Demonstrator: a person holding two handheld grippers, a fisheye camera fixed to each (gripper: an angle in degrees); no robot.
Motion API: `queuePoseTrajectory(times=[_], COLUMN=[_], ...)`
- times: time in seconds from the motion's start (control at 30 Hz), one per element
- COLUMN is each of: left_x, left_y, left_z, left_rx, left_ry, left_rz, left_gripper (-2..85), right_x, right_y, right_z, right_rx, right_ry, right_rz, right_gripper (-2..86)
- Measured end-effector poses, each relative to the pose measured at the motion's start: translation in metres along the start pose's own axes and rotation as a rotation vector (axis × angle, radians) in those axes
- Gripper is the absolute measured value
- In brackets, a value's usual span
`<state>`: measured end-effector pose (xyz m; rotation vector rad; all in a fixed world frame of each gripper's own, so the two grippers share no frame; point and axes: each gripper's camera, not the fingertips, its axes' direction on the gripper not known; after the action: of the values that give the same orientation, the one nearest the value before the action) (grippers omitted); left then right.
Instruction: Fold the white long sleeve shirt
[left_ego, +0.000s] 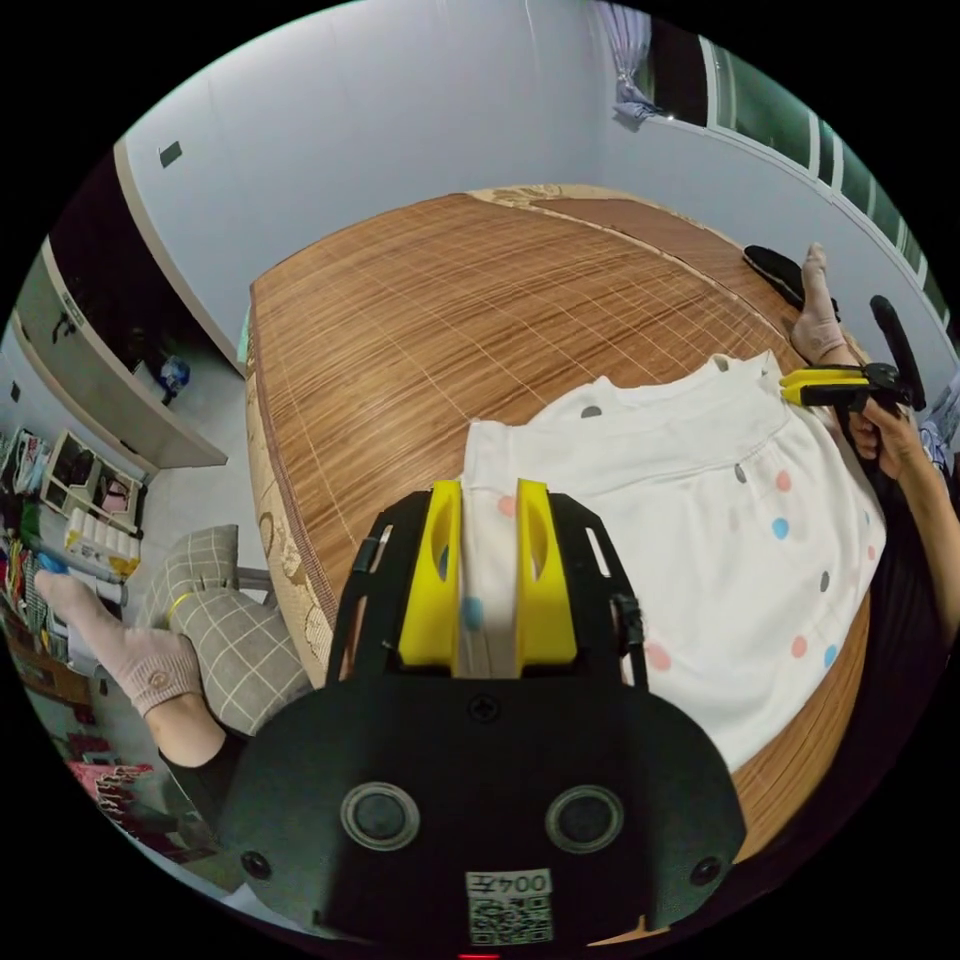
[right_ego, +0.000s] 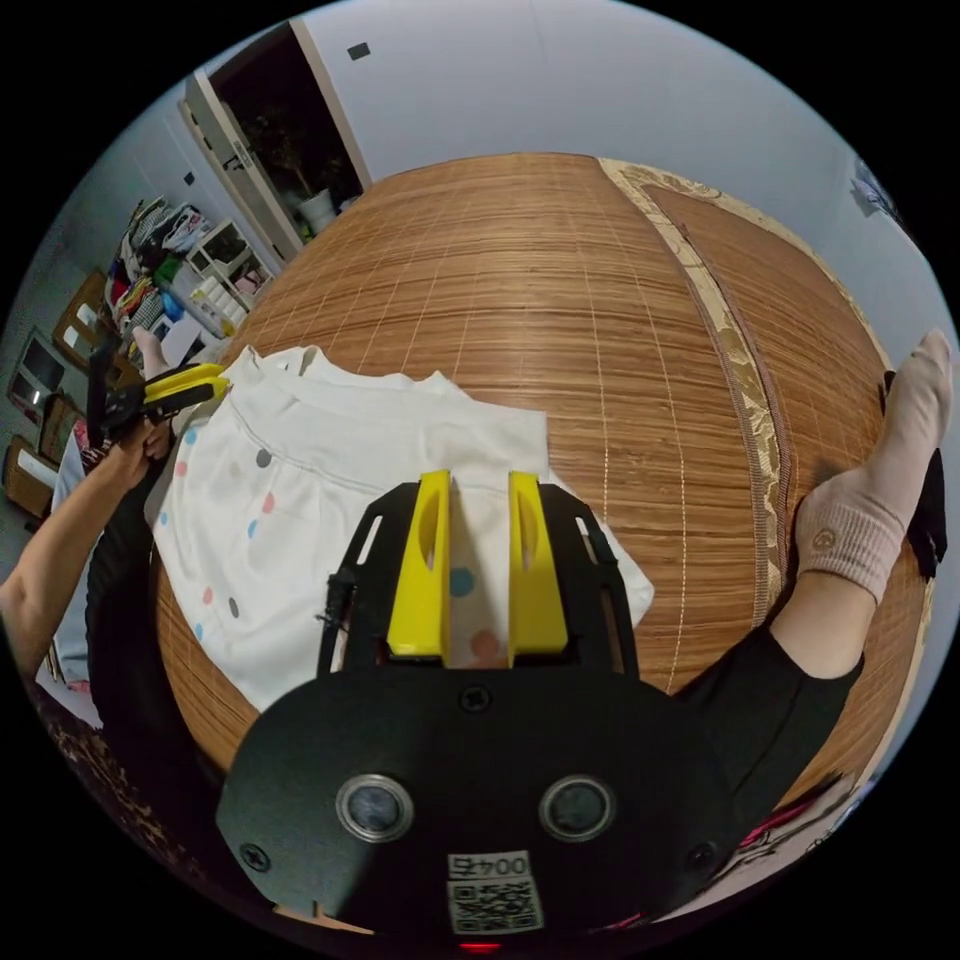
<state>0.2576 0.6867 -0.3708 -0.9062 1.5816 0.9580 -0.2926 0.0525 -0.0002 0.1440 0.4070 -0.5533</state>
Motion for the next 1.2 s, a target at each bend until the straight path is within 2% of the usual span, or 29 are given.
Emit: queuePoseTrajectory(times=[0.2, 0.4, 0.53, 0.63, 0.8, 0.87, 1.0, 1.1, 1.2], left_x=[0.012, 0.012, -0.003, -0.029, -0.070, -0.079, -0.082, -0.086, -0.097], left_y=[-0.002, -0.001, 0.006, 0.012, 0.017, 0.010, 0.004, 0.003, 0.005], left_z=[0.017, 0.009, -0.026, -0.022, 0.020, 0.034, 0.047, 0.051, 0.055], left_rx=[-0.031, 0.010, 0.188, 0.220, 0.117, 0.046, 0.004, 0.002, 0.007], left_ry=[-0.038, -0.079, -0.085, -0.042, 0.057, 0.024, -0.005, -0.014, 0.018], left_rz=[0.087, 0.101, 0.004, -0.121, -0.289, -0.324, -0.309, -0.298, -0.312], left_gripper=[6.2, 2.5, 2.0, 2.0, 2.1, 2.3, 2.5, 2.6, 2.7], right_x=[0.004, 0.006, 0.018, 0.032, 0.058, 0.070, 0.089, 0.115, 0.139], right_y=[-0.003, -0.004, 0.003, 0.006, 0.009, 0.007, 0.009, 0.020, 0.028], right_z=[0.011, 0.010, -0.015, -0.017, -0.006, 0.008, 0.004, -0.006, 0.002], right_rx=[-0.029, -0.021, 0.143, 0.184, 0.177, 0.110, 0.123, 0.185, 0.186], right_ry=[0.026, 0.071, 0.060, 0.068, 0.051, 0.139, 0.036, -0.174, -0.375], right_rz=[0.004, -0.033, 0.013, 0.077, 0.179, 0.235, 0.281, 0.343, 0.410], right_gripper=[9.6, 4.0, 2.3, 1.3, -0.3, -0.4, -0.1, 1.7, 7.5])
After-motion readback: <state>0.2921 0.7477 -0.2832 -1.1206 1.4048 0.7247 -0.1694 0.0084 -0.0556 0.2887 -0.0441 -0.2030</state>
